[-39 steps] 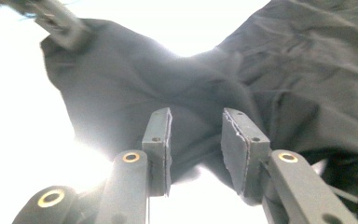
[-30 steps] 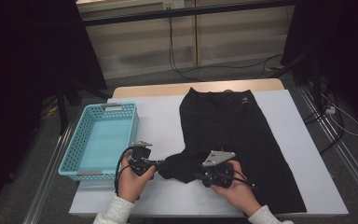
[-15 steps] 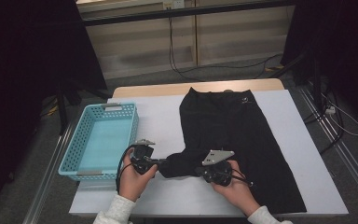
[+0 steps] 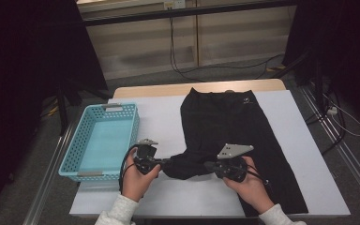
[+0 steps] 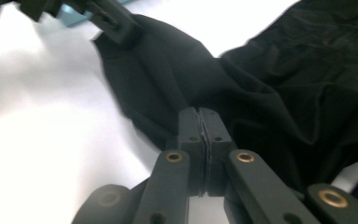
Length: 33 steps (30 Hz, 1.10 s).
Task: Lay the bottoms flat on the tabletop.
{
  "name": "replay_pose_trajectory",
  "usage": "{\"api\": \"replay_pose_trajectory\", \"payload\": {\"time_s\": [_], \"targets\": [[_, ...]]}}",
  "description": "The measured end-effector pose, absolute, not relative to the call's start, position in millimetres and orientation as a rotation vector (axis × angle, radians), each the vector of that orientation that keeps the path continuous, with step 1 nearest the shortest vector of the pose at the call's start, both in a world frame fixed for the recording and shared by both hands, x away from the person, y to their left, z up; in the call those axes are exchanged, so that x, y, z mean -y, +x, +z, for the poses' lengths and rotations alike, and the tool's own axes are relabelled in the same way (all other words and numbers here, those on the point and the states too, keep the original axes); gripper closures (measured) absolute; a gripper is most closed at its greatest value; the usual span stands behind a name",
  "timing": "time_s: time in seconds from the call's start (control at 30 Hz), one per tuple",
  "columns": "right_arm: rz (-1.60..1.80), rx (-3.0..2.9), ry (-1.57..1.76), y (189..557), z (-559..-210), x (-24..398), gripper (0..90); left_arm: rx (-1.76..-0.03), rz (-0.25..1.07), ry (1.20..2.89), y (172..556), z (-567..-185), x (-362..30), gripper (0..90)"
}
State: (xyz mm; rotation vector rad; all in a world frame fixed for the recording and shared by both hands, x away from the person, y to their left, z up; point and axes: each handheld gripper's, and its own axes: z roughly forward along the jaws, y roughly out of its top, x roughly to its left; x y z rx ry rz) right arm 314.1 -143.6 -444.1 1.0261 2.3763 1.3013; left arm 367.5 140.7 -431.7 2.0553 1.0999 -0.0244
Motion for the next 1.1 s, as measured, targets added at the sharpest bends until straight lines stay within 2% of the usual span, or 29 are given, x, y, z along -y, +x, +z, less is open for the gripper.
{"api": "replay_pose_trajectory", "payload": {"time_s": [0.1, 0.23, 0.33, 0.6, 0.9, 1.1], "targets": [[1.239, -2.347, 1.028, 323.5, -452.5, 136.2, 88.8, -1.118, -0.003, 2.054, 370.4, -433.9, -142.2, 88.9], [1.18, -2.337, 1.039, 325.4, -459.2, 130.9, 76.9, -1.146, -0.002, 2.056, 372.5, -438.0, -143.8, 88.9], [1.209, -2.307, 1.044, 321.5, -451.3, 136.1, 74.2, -1.153, -0.005, 2.06, 372.4, -440.1, -144.2, 88.7], [1.205, -2.416, 0.952, 295.7, -447.0, 131.5, 72.4, -1.142, -0.008, 2.064, 371.2, -438.2, -143.2, 88.8], [1.172, -2.451, 0.876, 284.8, -444.6, 117.9, 69.5, -1.144, -0.013, 2.058, 372.4, -438.4, -144.1, 88.8], [1.136, -2.487, 0.855, 290.8, -466.5, 112.7, 57.4, -1.155, -0.012, 2.055, 372.8, -440.2, -144.3, 88.8]]}}
